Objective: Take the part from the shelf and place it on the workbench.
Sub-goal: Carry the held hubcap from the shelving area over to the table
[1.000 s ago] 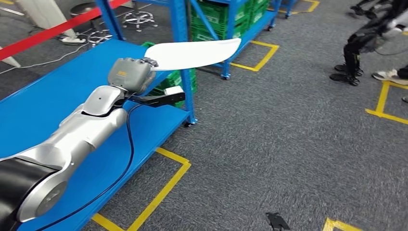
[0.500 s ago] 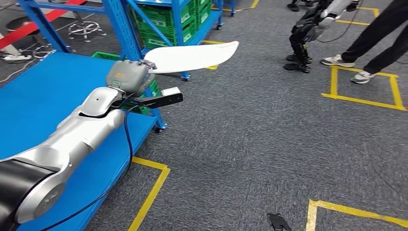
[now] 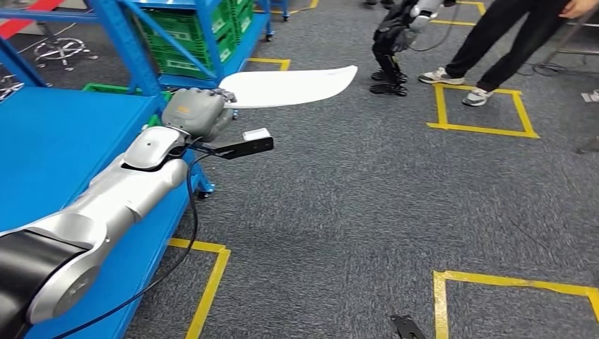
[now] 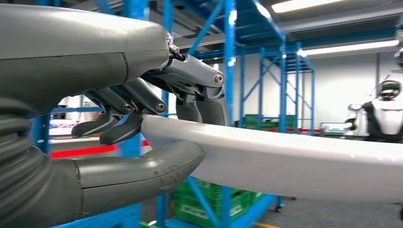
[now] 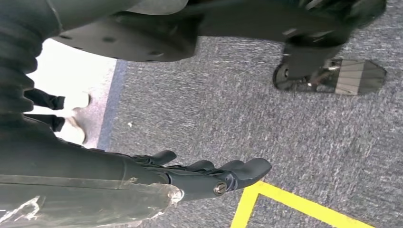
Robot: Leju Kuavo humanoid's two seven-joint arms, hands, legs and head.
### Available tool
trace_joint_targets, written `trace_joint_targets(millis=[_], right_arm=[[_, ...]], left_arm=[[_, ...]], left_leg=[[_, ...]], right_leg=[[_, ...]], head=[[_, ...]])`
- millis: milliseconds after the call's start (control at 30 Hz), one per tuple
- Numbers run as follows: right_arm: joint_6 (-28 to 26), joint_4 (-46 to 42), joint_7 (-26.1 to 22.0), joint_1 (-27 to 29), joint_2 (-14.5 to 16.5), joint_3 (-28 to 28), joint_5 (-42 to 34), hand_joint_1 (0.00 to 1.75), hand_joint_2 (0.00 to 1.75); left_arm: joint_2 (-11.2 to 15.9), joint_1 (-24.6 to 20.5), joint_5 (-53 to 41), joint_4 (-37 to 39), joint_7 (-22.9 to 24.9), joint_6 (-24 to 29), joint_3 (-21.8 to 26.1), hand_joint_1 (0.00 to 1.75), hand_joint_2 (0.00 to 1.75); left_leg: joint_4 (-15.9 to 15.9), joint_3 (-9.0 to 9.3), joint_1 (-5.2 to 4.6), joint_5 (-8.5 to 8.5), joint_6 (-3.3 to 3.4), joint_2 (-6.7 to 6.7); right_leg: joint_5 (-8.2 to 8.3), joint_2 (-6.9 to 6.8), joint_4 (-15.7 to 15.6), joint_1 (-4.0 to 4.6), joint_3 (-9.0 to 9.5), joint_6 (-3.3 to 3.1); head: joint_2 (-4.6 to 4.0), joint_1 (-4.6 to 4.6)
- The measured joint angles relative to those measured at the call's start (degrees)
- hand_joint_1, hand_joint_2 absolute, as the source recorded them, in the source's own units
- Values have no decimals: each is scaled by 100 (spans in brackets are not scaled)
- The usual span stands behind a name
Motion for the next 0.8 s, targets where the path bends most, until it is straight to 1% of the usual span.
trace_joint_targets(millis=[33, 67, 100, 133, 167, 200, 233, 267, 300, 333, 367, 400, 433, 467, 500, 533, 567, 600, 633, 667, 700, 733, 767, 800], right_arm=[[-3, 0, 2, -7, 0, 0, 7, 0, 175], [-7, 0, 3, -6, 0, 0, 10, 0, 175], [-10, 0, 6, -1, 0, -1, 11, 0, 175], [-13, 0, 9, 2, 0, -1, 12, 0, 175], [-15, 0, 10, -1, 0, -1, 14, 0, 175], [-14, 0, 12, -9, 0, -1, 15, 0, 175], [-14, 0, 12, -16, 1, -1, 17, 0, 175], [-13, 0, 12, -20, 3, -2, 18, 0, 175], [-13, 0, 12, -16, 5, -2, 18, 0, 175], [-13, 0, 12, -9, 8, -2, 16, 0, 175], [-13, 0, 12, -2, 10, -2, 13, 0, 175], [-13, 0, 12, 2, 12, -2, 10, 0, 175], [-13, 0, 12, 2, 14, -2, 6, 0, 175], [-13, 0, 13, -5, 15, -2, 3, 0, 175], [-12, 0, 13, -11, 17, -2, 2, 0, 175], [-11, 0, 14, -12, 19, -2, 0, 0, 175], [-10, 0, 15, -5, 20, -2, -1, 0, 175], [-9, 0, 19, 11, 21, -3, -2, 0, 175], [-8, 1, 24, 31, 22, -4, -2, 0, 175], [-8, 1, 28, 43, 24, -5, -2, 0, 175], [-8, 1, 33, 43, 26, -7, -2, 0, 175], [-7, 2, 34, 32, 28, -8, -2, 0, 175], [-7, 2, 34, 19, 29, -9, -2, 0, 175], [-6, 2, 34, 10, 30, -9, -2, 0, 175]], left_arm=[[13, -5, 9, -1, -4, 0, 0, 175, 175], [22, -7, 13, -1, -9, 0, -1, 175, 175], [27, -7, 17, -4, -17, 1, -1, 175, 175], [36, -8, 23, -7, -24, 1, -1, 175, 175], [50, -8, 30, -10, -28, 2, -1, 175, 175], [68, -3, 36, -13, -31, 2, -1, 175, 175], [88, 12, 41, -12, -32, 2, -2, 175, 175], [105, 37, 44, -11, -32, 1, -3, 175, 175], [116, 68, 45, -11, -33, -1, -4, 175, 175], [123, 94, 45, -11, -34, -7, -5, 175, 175], [128, 107, 45, -11, -34, -15, -5, 175, 175], [131, 104, 45, -11, -35, -30, -6, 175, 175], [135, 85, 45, -11, -36, -47, -7, 175, 175], [140, 58, 45, -11, -36, -60, -8, 175, 175], [141, 34, 45, -11, -36, -73, -8, 175, 175], [134, 17, 45, -11, -36, -81, -10, 175, 175], [122, 7, 44, -11, -36, -88, -11, 175, 175], [105, 2, 44, -11, -36, -95, -12, 175, 175], [87, -6, 43, -11, -36, -101, -13, 175, 175], [75, -18, 43, -11, -35, -104, -13, 175, 175], [68, -32, 43, -11, -36, -107, -13, 175, 175], [67, -40, 43, -11, -35, -109, -13, 175, 175], [71, -44, 43, -11, -34, -111, -13, 175, 175], [73, -42, 42, -11, -34, -114, -13, 175, 175]], left_leg=[[-5, 6, -13, -3, -22, 61], [-13, 15, -17, -4, -45, 122], [-21, 22, -8, -17, -75, 140], [8, 14, 5, -60, -106, 80], [134, -38, 16, -162, -135, -35], [377, -146, 27, -315, -159, -186], [715, -300, 31, -488, -175, -318], [1082, -475, 32, -640, -189, -388], [1354, -613, 36, -711, -204, -418], [1456, -679, 44, -676, -218, -430], [1357, -650, 56, -540, -232, -439], [1081, -532, 77, -336, -249, -478], [730, -371, 115, -132, -271, -596], [374, -205, 156, -6, -283, -735], [135, -94, 185, 55, -281, -855], [12, -39, 196, 52, -263, -927], [-33, -21, 186, 30, -224, -902], [-25, -26, 182, 39, -179, -828], [-35, -22, 181, 49, -138, -757], [-46, -17, 184, 62, -96, -689], [-56, -13, 185, 69, -65, -618], [-57, -11, 169, 67, -43, -552], [-56, -10, 155, 61, -26, -478], [-55, -8, 143, 55, -19, -398]], right_leg=[[4, -25, -97, 28, 45, -30], [27, 55, -111, 27, 35, -58], [47, 122, -131, 16, 33, -88], [69, 187, -158, 4, 37, -119], [94, 250, -185, -15, 43, -152], [114, 313, -204, -35, 47, -177], [124, 381, -209, -44, 44, -189], [129, 452, -209, -53, 42, -197], [132, 530, -209, -63, 41, -199], [135, 613, -208, -75, 41, -194], [141, 699, -206, -90, 40, -184], [146, 785, -203, -108, 40, -166], [152, 865, -199, -123, 31, -137], [152, 938, -176, -129, 9, -103], [159, 1003, -163, -135, -22, -63], [171, 1065, -161, -143, -55, -21], [189, 1130, -167, -156, -84, 23], [211, 1179, -188, -174, -112, 62], [201, 1120, -169, -169, -144, 95], [141, 978, -65, -155, -210, 119], [20, 785, 154, -139, -322, 135], [-150, 572, 493, -123, -480, 148], [-322, 447, 884, -125, -663, 157], [-439, 388, 1208, -128, -814, 162]], head=[[0, -3], [0, -4], [0, -4], [0, -4], [0, -7], [0, -14], [0, -19], [0, -25], [0, -28], [0, -28], [0, -28], [0, -29], [0, -33], [0, -38], [0, -38], [0, -45], [0, -49], [0, -54], [0, -51], [0, -23], [0, 3], [0, 31], [0, 48], [0, 46]])
